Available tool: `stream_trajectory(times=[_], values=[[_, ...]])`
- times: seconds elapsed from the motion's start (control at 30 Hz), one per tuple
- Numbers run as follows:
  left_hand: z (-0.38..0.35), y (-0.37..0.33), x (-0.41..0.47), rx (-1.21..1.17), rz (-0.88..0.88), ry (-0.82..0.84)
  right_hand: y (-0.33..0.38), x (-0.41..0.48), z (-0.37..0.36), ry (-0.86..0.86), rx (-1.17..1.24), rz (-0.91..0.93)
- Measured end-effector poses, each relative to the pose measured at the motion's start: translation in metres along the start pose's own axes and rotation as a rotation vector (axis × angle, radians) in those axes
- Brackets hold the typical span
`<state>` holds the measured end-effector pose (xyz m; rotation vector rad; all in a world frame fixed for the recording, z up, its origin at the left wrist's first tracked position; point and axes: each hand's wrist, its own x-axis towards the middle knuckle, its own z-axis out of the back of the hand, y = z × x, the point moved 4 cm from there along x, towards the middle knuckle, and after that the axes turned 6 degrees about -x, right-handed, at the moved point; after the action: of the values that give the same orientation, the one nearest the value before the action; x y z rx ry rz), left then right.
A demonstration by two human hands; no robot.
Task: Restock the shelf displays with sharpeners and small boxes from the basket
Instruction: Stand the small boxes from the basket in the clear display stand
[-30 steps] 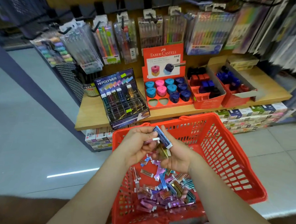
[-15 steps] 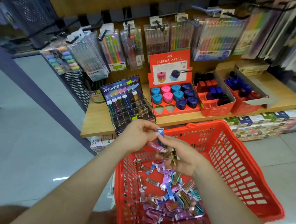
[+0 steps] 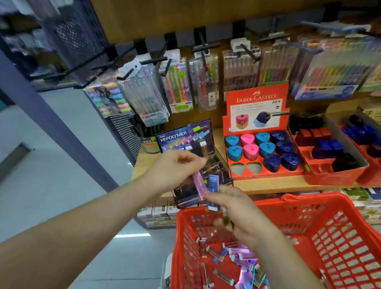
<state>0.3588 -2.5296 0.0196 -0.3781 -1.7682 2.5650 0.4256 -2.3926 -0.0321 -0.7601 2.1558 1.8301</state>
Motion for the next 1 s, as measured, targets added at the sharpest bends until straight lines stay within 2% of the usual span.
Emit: stream_trajectory(times=[0.07,0.13,0.2,0.27,0.33,0.4,0.47,0.53,0.83,1.0], values=[[0.016,0.006,0.006,-0.075,0.128,0.095,0.003,0.010,-0.001,-0.044,-0.132,0.046],[0.027,0.011,0.012,-0.071,0.158,0.115,0.004,0.020,-0.003,-0.065,-0.225,0.080],[0.035,0.010,0.019,-0.075,0.150,0.082,0.004,0.030,-0.002,-0.106,-0.263,0.076],[0.050,0.008,0.034,-0.064,0.115,0.006,0.002,0.037,0.005,-0.130,-0.171,0.028],[0.070,0.005,0.052,0.097,0.040,-0.113,0.001,0.044,0.013,-0.069,0.109,-0.031],[0.081,0.003,0.066,0.379,-0.056,-0.215,0.001,0.049,0.022,-0.009,0.388,-0.046],[0.080,0.007,0.075,0.622,-0.124,-0.245,0.000,0.052,0.026,0.009,0.523,-0.057],[0.073,0.016,0.081,0.745,-0.165,-0.245,-0.002,0.054,0.028,0.012,0.524,-0.070],[0.061,0.043,0.098,0.915,-0.234,-0.184,-0.016,0.063,0.036,0.006,0.409,-0.051],[0.053,0.050,0.104,1.138,-0.317,-0.172,-0.013,0.062,0.034,0.009,0.446,-0.065]])
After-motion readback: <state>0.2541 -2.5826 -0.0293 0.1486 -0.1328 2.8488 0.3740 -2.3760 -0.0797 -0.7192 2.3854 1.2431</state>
